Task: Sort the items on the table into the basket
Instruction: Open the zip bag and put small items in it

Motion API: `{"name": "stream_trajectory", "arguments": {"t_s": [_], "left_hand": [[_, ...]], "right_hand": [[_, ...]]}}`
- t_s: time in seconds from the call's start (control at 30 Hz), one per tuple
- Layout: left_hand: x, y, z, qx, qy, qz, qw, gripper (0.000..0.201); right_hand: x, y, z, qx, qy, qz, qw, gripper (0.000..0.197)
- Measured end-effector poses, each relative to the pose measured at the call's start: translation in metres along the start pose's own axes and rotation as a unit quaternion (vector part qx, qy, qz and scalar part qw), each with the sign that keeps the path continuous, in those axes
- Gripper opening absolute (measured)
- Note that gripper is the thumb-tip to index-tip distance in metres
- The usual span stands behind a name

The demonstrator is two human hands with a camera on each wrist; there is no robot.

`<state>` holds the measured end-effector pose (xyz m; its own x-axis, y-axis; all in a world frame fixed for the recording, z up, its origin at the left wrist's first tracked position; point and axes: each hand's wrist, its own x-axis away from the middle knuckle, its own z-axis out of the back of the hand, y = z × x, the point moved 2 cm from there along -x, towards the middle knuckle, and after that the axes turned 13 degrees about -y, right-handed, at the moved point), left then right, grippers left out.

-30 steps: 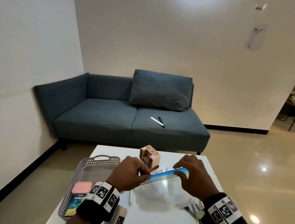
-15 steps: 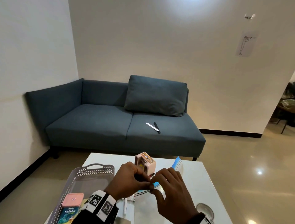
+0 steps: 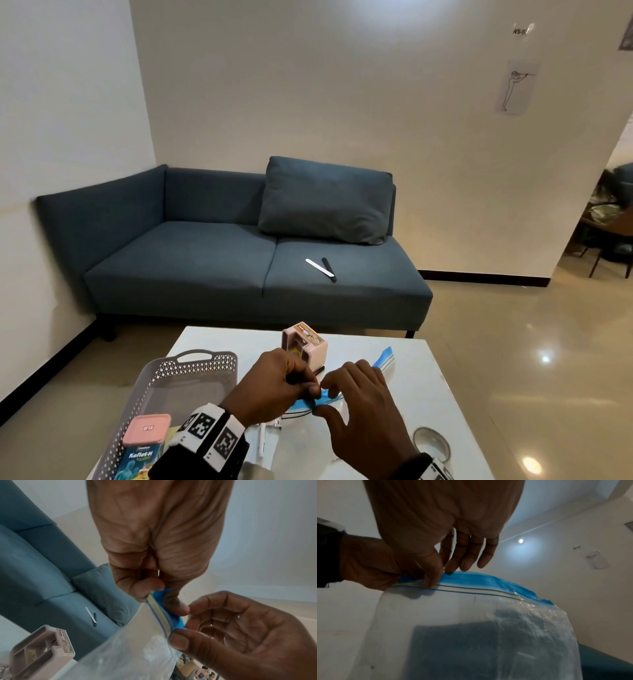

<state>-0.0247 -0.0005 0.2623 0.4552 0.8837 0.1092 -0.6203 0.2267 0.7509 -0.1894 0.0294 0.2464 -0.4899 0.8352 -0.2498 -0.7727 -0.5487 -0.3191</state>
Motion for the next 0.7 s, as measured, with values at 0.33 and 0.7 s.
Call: {"name": "stream_trajectory", "arguments": {"t_s": [0.33,0.7], "left_hand": [[-0.001,0.001,-0.01,-0.035,0.054,0.011,0.998,0.015],[0.01,0.006,-0.003,0.055,0.005,0.025,0.998,0.01]], "right_hand": [[0.002,0.002,-0.012,0.058,0.006,0.02,0.998,0.067],[0.013,0.007,-0.013,0.124,0.032,0.023,0.991,0.038]]}}
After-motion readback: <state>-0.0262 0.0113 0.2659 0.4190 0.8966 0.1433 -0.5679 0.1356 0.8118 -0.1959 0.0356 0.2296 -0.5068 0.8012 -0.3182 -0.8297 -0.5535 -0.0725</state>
